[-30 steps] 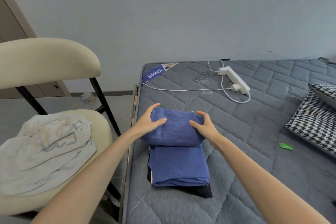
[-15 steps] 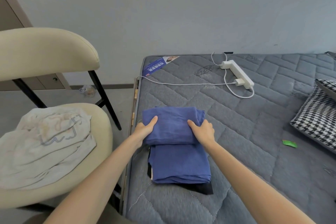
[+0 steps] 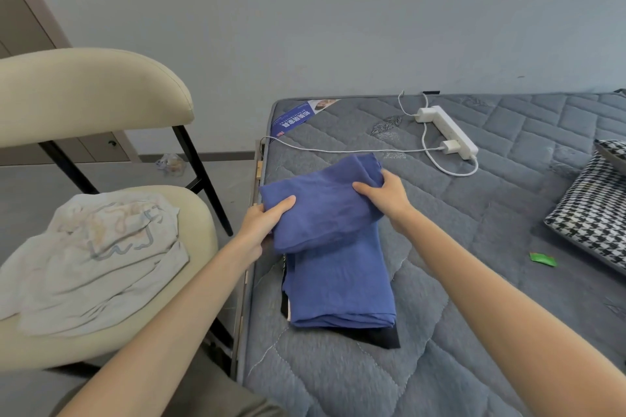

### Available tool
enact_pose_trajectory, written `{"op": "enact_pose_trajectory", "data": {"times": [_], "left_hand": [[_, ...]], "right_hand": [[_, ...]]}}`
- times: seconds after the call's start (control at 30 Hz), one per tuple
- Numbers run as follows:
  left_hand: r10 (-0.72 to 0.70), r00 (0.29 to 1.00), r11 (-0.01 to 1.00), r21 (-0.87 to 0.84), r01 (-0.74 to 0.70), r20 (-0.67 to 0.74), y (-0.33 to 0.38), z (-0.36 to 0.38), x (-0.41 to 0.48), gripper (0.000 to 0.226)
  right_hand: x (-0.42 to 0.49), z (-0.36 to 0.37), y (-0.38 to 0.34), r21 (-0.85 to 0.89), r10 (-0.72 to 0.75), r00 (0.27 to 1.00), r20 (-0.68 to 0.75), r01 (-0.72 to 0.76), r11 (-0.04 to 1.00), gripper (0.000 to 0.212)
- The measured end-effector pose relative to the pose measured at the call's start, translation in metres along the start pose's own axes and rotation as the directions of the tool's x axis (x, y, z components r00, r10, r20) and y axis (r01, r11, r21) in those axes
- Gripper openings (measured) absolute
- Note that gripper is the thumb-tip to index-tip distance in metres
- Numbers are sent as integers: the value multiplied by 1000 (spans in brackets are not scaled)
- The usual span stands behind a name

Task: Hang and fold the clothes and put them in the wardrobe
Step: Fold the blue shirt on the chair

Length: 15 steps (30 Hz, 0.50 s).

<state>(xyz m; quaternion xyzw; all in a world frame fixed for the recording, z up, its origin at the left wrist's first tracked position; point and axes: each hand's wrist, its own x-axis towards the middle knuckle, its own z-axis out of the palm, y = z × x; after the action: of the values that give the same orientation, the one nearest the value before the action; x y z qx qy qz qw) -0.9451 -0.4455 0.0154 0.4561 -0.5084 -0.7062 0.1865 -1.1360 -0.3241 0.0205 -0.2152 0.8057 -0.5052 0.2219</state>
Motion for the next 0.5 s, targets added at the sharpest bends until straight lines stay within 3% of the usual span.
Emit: {"op": "enact_pose_trajectory", "data": {"times": [0.13, 0.23, 0.33, 0.4, 0.5], "left_hand": [[-24, 999, 993, -112, 27, 26, -4, -8, -12, 35], [-129, 991, 990, -49, 131, 42, -20, -8, -18, 42], [-285, 951, 958, 66, 278, 122, -38, -7, -25, 45], [-333, 933, 942, 95, 322, 136, -44, -10, -24, 48], [-252, 963, 967, 69, 246, 94, -42, -16, -13, 67]], "right_hand": [[7, -3, -19, 50, -35, 986, 161, 27, 998, 34], [8, 7, -12, -68, 2, 984, 180, 10, 998, 23], [3, 18, 14, -240, 44, 992, 115, -15, 971, 47], [-6, 25, 30, -247, 68, 997, 31, -59, 967, 62], [-22, 34, 40, -259, 112, 973, -202, -164, 952, 74]]}}
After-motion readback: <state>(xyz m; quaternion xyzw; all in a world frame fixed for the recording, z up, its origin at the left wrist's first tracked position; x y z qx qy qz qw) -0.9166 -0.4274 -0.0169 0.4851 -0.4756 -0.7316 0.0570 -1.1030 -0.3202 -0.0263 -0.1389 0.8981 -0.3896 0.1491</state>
